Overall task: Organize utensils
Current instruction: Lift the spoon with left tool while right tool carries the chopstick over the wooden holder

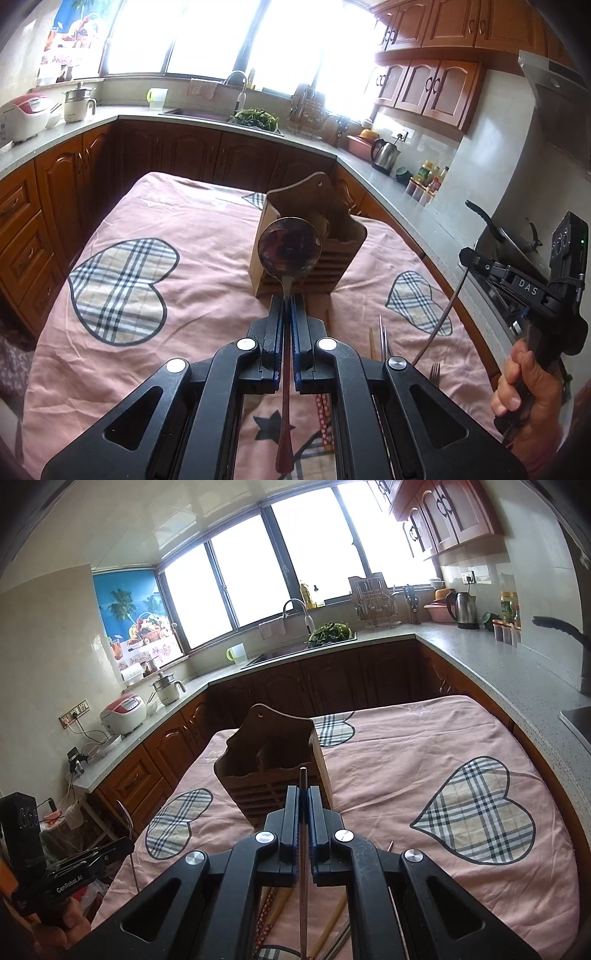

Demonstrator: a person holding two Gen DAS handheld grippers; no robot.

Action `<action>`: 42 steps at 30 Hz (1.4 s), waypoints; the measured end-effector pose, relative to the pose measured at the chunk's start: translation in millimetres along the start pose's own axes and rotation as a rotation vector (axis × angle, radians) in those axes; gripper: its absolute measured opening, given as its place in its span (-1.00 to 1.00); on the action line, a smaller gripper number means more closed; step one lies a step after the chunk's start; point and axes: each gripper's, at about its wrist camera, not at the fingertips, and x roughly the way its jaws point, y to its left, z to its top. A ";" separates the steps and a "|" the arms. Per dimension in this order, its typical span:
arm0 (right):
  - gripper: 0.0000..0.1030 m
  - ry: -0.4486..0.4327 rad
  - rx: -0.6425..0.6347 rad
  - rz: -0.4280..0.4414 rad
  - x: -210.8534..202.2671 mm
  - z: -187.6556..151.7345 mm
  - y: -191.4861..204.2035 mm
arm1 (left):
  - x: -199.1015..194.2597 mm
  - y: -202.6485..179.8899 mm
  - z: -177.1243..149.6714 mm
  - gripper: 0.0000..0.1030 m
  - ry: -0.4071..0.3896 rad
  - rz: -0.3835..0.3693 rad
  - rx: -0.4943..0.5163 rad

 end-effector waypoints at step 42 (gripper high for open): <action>-0.92 -0.178 -0.019 0.034 155.8 86.0 -5.8 | 182.6 -10.2 97.1 -0.93 -0.217 0.100 0.047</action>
